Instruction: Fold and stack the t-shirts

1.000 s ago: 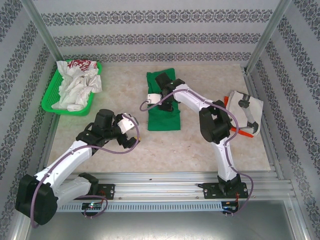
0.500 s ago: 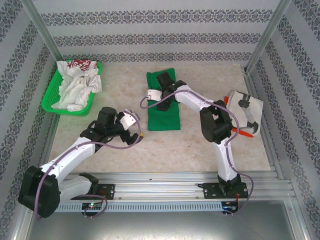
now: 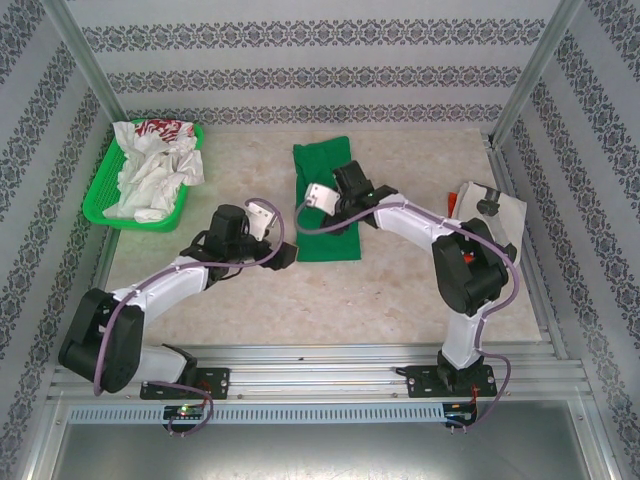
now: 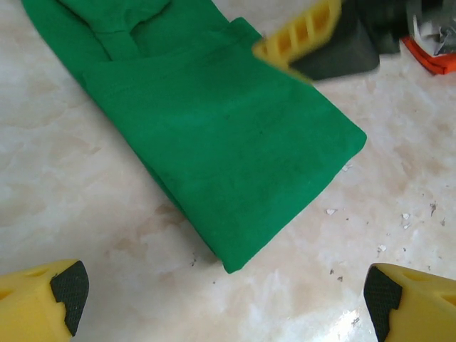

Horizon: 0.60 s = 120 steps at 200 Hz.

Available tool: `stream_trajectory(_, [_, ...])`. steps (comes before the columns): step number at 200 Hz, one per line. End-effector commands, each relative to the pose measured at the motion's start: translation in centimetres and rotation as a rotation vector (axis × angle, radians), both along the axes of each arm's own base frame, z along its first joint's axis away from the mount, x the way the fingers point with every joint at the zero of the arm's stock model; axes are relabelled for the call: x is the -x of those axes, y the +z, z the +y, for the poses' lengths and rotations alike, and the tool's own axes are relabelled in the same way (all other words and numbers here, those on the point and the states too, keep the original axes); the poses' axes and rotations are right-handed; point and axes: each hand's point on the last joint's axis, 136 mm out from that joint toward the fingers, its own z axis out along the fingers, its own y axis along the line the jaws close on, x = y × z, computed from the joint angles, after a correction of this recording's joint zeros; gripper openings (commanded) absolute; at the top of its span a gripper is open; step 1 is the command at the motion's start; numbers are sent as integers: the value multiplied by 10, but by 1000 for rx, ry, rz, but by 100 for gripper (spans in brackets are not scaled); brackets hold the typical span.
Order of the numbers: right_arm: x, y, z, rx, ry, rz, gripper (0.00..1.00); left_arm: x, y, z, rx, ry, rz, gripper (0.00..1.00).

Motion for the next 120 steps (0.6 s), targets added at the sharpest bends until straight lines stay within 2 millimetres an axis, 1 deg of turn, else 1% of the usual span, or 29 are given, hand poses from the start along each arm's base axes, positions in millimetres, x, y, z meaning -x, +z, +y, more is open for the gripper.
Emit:
stream_trajectory(1, [41,-6,12,29,166,46,65,10,22,5,-40,-102,-85,100])
stream_trajectory(12, [56,-13,15,53,224,63,65,28,18,8,-113,-191,-89,100])
stream_trajectory(34, [83,-30,22,74,310,121,64,52,17,23,-218,-237,-87,100])
stream_trajectory(56, [96,-42,29,65,336,161,62,61,22,37,-278,-209,-127,100])
stream_trajectory(71, [97,-49,30,76,335,178,58,63,25,41,-285,-194,-153,100])
stream_trajectory(90, [92,-56,27,104,321,184,53,64,28,41,-273,-184,-163,100])
stream_trajectory(120, [85,-64,17,168,315,176,51,62,30,41,-266,-173,-158,100])
